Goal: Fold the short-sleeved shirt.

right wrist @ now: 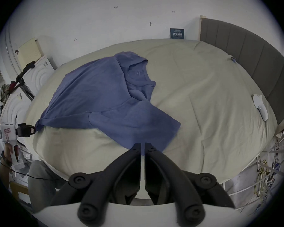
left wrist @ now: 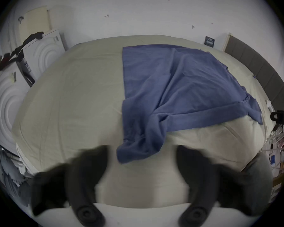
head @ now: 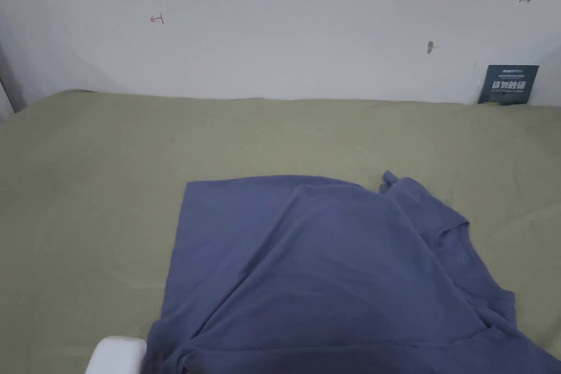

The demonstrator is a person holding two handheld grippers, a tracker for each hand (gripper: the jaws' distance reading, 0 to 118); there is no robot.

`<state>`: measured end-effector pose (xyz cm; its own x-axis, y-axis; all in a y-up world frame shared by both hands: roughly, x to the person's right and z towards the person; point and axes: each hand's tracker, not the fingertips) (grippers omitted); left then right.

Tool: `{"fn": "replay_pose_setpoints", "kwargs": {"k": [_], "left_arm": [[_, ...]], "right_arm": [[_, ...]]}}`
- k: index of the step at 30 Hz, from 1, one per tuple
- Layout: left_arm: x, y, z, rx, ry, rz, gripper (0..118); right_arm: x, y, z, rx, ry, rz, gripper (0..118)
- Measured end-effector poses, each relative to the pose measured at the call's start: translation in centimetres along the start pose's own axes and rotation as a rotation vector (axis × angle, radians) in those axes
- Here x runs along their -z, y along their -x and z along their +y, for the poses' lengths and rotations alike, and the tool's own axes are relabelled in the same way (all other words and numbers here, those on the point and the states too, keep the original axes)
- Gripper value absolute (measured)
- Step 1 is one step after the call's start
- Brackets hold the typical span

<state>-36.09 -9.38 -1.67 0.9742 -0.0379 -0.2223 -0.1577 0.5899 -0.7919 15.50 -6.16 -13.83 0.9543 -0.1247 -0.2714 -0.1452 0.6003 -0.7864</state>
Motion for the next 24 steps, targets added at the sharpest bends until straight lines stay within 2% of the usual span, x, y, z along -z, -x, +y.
{"fn": "replay_pose_setpoints", "kwargs": {"k": [1, 4, 8, 10, 11, 12, 14, 15, 16, 17, 18, 19, 20, 24], "left_arm": [[0.1, -0.3, -0.1, 0.009, -0.009, 0.0, 108], [1.5, -0.9, 0.3, 0.024, -0.004, -0.014, 108], [4.2, -1.1, 0.6, 0.009, 0.027, 0.078, 108], [5.4, -1.0, 0.7, -0.005, 0.061, 0.057, 108], [6.1, -0.8, 0.9, -0.014, 0.072, 0.045, 107], [6.2, -0.6, 0.7, -0.043, 0.084, 0.019, 107], [5.3, -0.3, 0.5, -0.054, 0.054, 0.013, 106], [5.1, -0.4, 0.9, -0.047, 0.064, 0.012, 101], [4.6, -0.4, 1.1, -0.035, 0.055, -0.004, 92], [3.9, -0.6, 1.2, -0.022, 0.033, -0.025, 79], [3.4, -0.8, 1.4, -0.003, -0.008, 0.012, 33], [2.8, -1.2, 1.7, -0.02, -0.05, -0.039, 0], [2.6, -1.6, 2.2, 0.022, -0.003, -0.002, 0], [2.9, -1.1, 2.6, -0.018, 0.001, -0.048, 0]], "right_arm": [[0.0, 0.0, 0.0, -0.001, 0.003, 0.006, 7], [0.0, -0.2, 0.3, -0.004, 0.0, 0.006, 8], [0.7, -0.9, 1.0, 0.001, 0.001, 0.013, 14], [1.2, -1.1, 1.2, 0.008, 0.002, 0.009, 31], [1.6, -1.2, 1.4, 0.004, 0.004, 0.004, 45], [3.0, -2.8, 1.2, -0.003, 0.025, -0.013, 59], [4.0, -3.1, 1.4, -0.026, 0.04, -0.021, 62], [4.4, -3.2, 1.6, -0.025, 0.051, -0.012, 68], [4.9, -3.2, 1.8, -0.029, 0.054, -0.004, 69], [5.5, -3.1, 2.1, -0.043, 0.076, 0.004, 70], [6.0, -3.0, 2.2, -0.053, 0.079, 0.005, 75], [6.4, -2.9, 2.4, -0.061, 0.078, 0.008, 78], [6.9, -2.7, 2.5, -0.065, 0.084, 0.016, 79], [9.2, -2.4, 3.1, -0.058, 0.088, 0.018, 79]]}}
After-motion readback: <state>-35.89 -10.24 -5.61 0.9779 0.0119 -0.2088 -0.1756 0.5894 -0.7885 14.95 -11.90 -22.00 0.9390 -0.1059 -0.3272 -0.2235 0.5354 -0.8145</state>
